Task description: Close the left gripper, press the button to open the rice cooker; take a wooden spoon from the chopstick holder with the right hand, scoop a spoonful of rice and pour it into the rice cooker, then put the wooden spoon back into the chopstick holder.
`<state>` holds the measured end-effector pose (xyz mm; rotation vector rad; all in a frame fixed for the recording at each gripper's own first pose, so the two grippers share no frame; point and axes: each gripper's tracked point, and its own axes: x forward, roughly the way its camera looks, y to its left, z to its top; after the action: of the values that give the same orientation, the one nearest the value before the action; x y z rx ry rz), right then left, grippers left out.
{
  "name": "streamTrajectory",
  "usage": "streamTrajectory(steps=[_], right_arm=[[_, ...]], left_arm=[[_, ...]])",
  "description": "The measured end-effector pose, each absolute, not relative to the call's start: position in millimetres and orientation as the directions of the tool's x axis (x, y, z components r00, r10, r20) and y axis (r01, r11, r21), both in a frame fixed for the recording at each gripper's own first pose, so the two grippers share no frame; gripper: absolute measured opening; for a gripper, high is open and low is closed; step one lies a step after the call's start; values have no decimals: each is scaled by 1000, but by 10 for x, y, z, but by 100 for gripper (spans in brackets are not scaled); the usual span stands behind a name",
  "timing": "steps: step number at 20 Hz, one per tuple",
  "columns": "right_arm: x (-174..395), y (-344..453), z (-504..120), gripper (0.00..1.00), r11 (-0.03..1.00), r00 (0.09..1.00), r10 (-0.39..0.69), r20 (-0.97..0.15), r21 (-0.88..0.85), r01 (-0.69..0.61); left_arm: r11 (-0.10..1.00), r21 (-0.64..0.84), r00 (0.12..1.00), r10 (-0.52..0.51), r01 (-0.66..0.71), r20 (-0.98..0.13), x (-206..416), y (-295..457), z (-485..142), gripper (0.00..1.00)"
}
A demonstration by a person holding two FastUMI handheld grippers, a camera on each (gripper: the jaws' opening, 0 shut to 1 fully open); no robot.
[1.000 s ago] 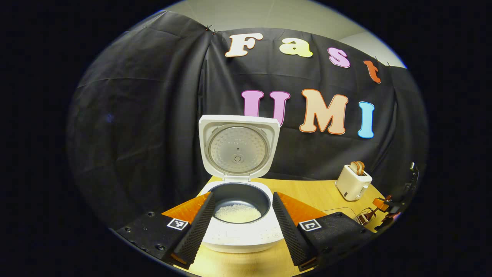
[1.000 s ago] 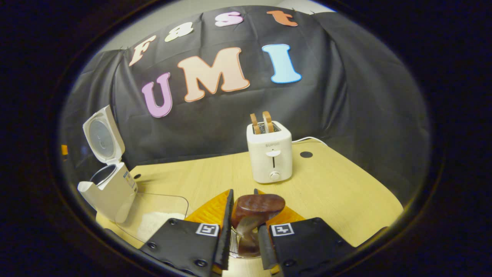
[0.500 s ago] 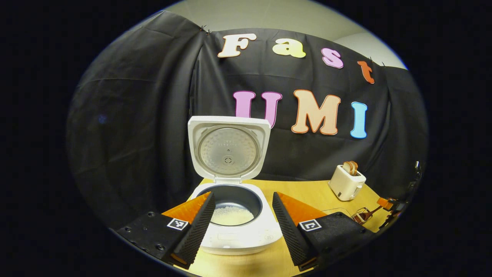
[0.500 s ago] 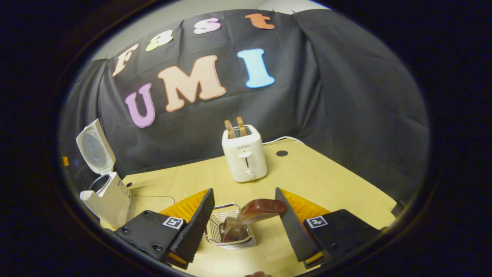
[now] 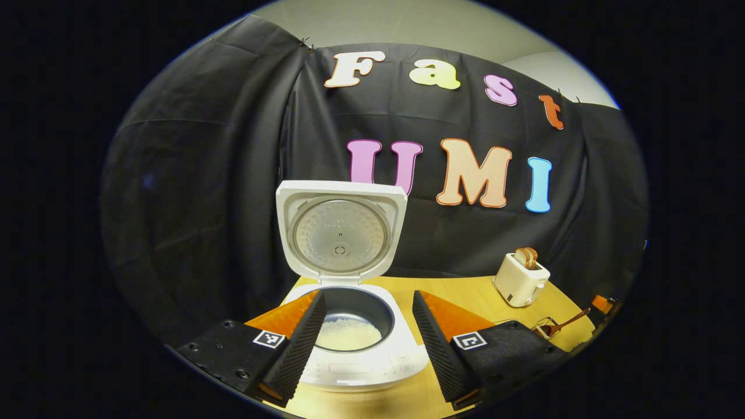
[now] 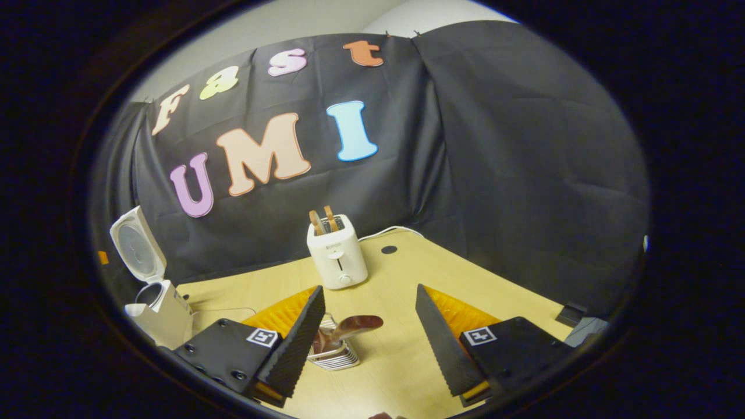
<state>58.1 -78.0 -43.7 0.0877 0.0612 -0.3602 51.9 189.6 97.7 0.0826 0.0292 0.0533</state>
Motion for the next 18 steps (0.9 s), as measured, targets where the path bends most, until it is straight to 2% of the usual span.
streamTrajectory(steps=[7, 14, 15, 16, 17, 18], right_arm=[[377, -373, -302, 99, 937, 941, -332, -59, 98, 337], [268, -40, -262, 100, 945, 947, -313, -67, 74, 318], [255, 23, -270, 100, 947, 949, -306, -71, 80, 311], [238, 83, -281, 97, 948, 951, -301, -75, 80, 307], [220, 117, -292, 98, 949, 951, -299, -79, 76, 305], [201, 168, -300, 98, 951, 952, -295, -84, 70, 301]], left_arm=[[993, 115, 1000, 24, -26, 19, 763, 1971, 1376, 88], [994, 113, 995, -4, -7, 98, 1315, 2077, 2113, 88], [993, 115, 995, -4, -8, 104, 1411, 2109, 2188, 84], [993, 114, 994, -10, -3, 112, 1496, 2119, 2271, 84], [994, 112, 993, -11, -2, 116, 1592, 2141, 2351, 88], [994, 109, 993, -11, -2, 120, 1678, 2163, 2436, 87]])
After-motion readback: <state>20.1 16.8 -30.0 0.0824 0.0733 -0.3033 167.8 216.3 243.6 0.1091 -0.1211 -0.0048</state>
